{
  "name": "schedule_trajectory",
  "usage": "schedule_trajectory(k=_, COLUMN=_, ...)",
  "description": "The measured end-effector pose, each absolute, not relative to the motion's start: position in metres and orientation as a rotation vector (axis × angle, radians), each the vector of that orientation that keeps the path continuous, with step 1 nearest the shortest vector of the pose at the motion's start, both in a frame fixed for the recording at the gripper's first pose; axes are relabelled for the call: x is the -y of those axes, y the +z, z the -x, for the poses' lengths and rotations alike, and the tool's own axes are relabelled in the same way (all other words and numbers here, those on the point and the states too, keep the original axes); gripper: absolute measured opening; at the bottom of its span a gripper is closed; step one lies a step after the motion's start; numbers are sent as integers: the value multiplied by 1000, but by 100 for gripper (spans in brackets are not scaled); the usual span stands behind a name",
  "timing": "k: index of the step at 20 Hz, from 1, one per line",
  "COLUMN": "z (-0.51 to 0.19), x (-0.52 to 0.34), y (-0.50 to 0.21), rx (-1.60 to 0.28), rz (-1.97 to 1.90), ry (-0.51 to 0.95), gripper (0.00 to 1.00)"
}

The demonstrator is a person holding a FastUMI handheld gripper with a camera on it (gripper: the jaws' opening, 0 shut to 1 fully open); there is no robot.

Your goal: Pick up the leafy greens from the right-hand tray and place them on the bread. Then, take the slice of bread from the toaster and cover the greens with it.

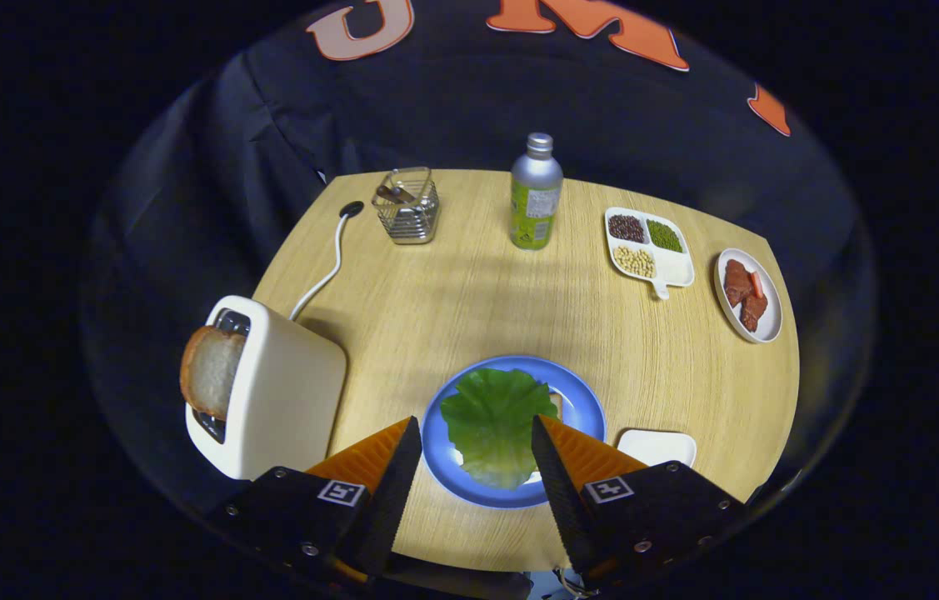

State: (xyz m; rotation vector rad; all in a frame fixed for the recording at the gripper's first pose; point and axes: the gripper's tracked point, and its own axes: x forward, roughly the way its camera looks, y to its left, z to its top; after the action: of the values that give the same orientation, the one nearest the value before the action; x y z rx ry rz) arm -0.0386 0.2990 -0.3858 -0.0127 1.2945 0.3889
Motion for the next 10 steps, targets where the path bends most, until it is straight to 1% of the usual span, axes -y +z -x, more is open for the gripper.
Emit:
schedule_trajectory(k=1, z=39, x=-310, y=-373, rx=-1291, rz=5, ry=403, gripper=85)
schedule_trajectory(k=3, z=41, x=-333, y=-351, rx=-1287, rz=-8, ry=434, gripper=88)
schedule_trajectory(k=7, z=50, x=-383, y=-317, rx=-1291, rz=-13, ry=502, gripper=88)
schedule_trajectory(k=10, z=56, x=-419, y=-308, rx=-1310, rz=-18, ry=535, gripper=88)
